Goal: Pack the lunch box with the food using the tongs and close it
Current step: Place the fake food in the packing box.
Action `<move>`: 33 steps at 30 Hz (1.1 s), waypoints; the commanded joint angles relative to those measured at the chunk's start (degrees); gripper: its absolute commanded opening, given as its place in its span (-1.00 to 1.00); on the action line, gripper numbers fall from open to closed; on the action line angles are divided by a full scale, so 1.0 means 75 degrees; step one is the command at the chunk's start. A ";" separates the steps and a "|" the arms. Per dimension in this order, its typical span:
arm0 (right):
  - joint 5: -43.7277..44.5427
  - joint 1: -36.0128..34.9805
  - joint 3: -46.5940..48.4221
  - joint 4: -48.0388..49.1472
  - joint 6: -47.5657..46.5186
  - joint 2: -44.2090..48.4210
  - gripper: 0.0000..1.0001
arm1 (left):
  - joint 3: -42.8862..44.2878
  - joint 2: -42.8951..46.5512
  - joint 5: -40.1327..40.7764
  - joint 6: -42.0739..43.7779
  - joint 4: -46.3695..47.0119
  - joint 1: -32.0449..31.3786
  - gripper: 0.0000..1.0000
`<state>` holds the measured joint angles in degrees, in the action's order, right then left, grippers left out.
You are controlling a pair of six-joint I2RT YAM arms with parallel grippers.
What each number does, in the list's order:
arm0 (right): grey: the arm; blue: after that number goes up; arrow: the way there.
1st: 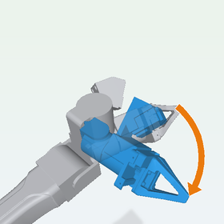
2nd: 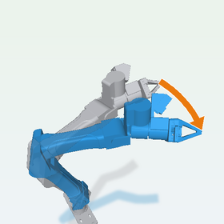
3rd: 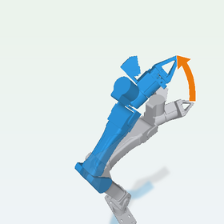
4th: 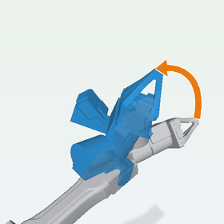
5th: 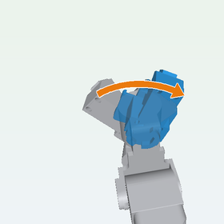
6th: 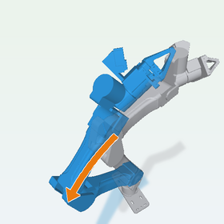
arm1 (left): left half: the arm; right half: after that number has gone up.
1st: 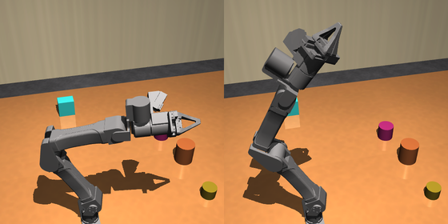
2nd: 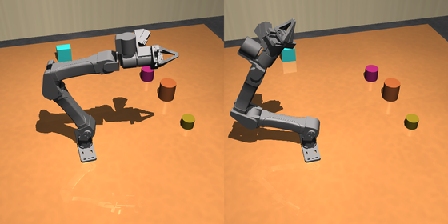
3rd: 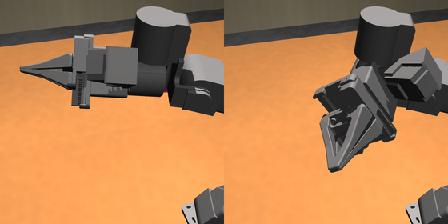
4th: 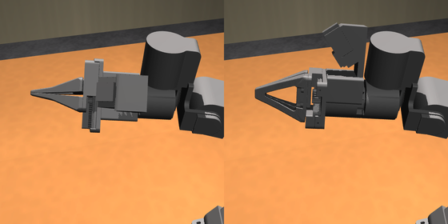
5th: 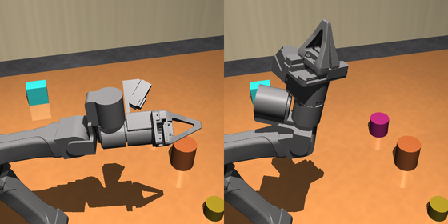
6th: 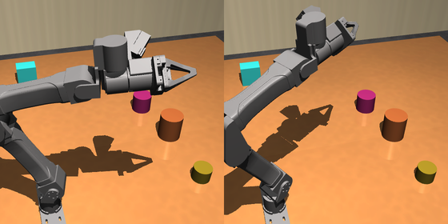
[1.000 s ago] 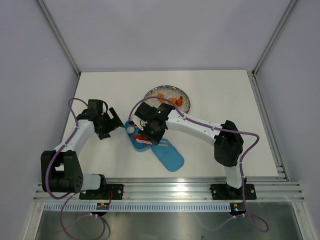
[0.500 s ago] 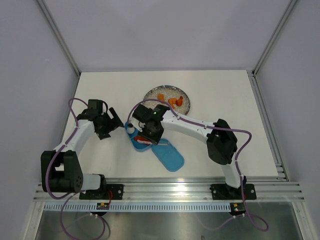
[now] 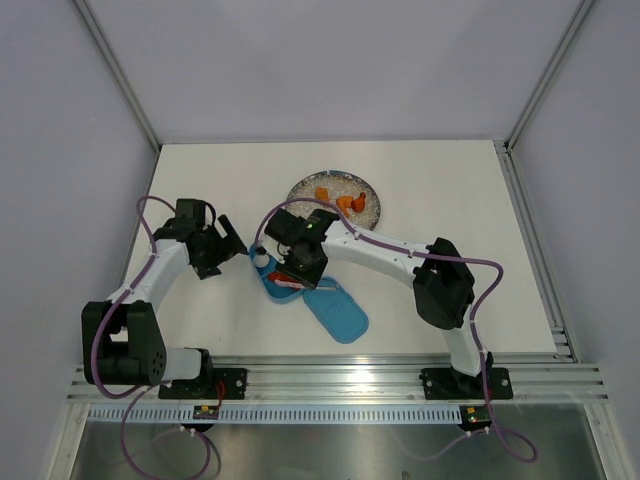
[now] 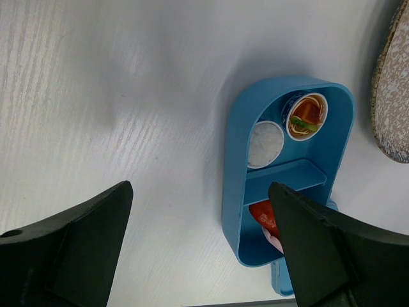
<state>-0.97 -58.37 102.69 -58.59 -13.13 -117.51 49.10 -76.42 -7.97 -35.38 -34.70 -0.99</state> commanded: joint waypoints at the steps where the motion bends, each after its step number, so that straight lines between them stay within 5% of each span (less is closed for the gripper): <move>1: 0.0083 -0.0069 0.0135 0.0007 -0.0008 0.0200 -0.23 | 0.0145 0.0240 0.0019 0.0088 0.0021 0.0051 0.84; 14: 0.0083 -0.0057 0.0288 -0.0063 0.0086 0.0130 -0.11 | 0.0063 0.0217 0.0031 0.0099 0.0056 0.0051 0.84; 20: 0.0048 -0.0057 0.0241 0.0147 0.0168 0.0375 -0.38 | 0.0074 0.0217 0.0043 0.0111 0.0056 0.0051 0.84; 29: 0.0036 0.0048 0.0253 0.0604 0.0659 0.1406 -0.44 | 0.0098 0.0299 0.0090 0.0053 0.0056 0.0051 0.84; 33: 0.0083 0.0807 -0.0284 0.1084 0.1490 0.2049 -0.52 | 0.0168 0.0311 0.0113 0.0041 0.0021 0.0051 0.84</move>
<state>-1.19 -57.08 102.15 -54.52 -7.01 -107.92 49.10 -75.79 -7.90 -35.40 -34.74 -0.99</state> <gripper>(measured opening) 0.305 0.919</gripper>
